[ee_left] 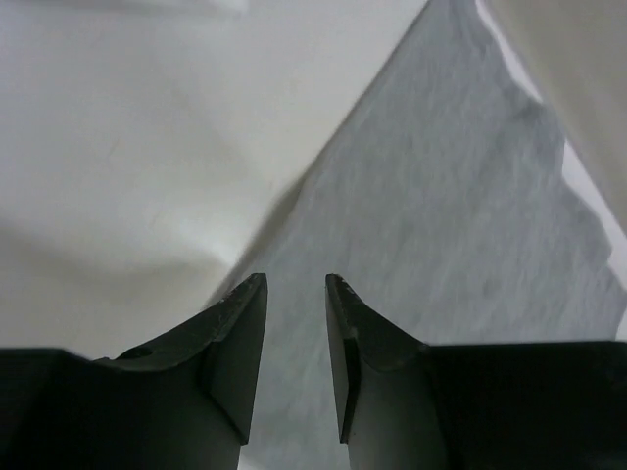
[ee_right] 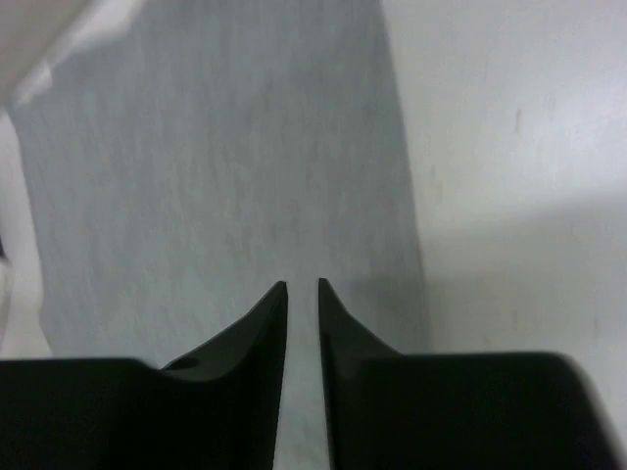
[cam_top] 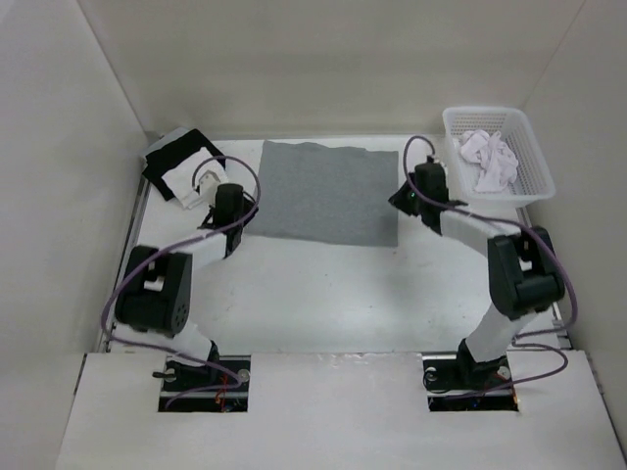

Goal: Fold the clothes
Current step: Fold the tank top

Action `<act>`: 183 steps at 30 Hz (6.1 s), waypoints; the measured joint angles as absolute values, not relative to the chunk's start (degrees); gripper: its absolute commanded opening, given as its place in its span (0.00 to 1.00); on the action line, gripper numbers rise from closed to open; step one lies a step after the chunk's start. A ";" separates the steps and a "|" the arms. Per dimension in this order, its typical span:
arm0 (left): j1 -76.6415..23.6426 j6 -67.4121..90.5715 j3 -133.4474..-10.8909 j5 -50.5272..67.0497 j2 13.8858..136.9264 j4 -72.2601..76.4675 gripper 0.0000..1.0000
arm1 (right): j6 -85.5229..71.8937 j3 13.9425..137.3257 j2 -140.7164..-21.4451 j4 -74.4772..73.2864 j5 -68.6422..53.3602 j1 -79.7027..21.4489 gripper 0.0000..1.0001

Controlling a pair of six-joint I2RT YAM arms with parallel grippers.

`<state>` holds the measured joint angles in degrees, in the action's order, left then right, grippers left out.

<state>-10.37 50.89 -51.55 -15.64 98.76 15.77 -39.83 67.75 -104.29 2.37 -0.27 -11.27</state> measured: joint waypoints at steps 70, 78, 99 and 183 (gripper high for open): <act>-3.77 60.80 -23.40 -6.42 90.24 35.07 0.08 | -66.46 21.89 -87.22 33.80 8.97 -21.58 0.38; -3.75 61.25 -23.40 -6.09 90.54 35.73 0.00 | -67.46 22.57 -89.73 33.87 7.92 -21.76 0.04; -6.83 50.87 -44.71 -4.64 14.52 -11.51 0.00 | -50.74 50.52 -19.31 -23.64 36.97 -60.64 0.01; -23.79 56.47 -17.78 -2.35 45.50 2.24 0.20 | -48.86 20.36 -55.48 1.52 0.99 -18.09 0.05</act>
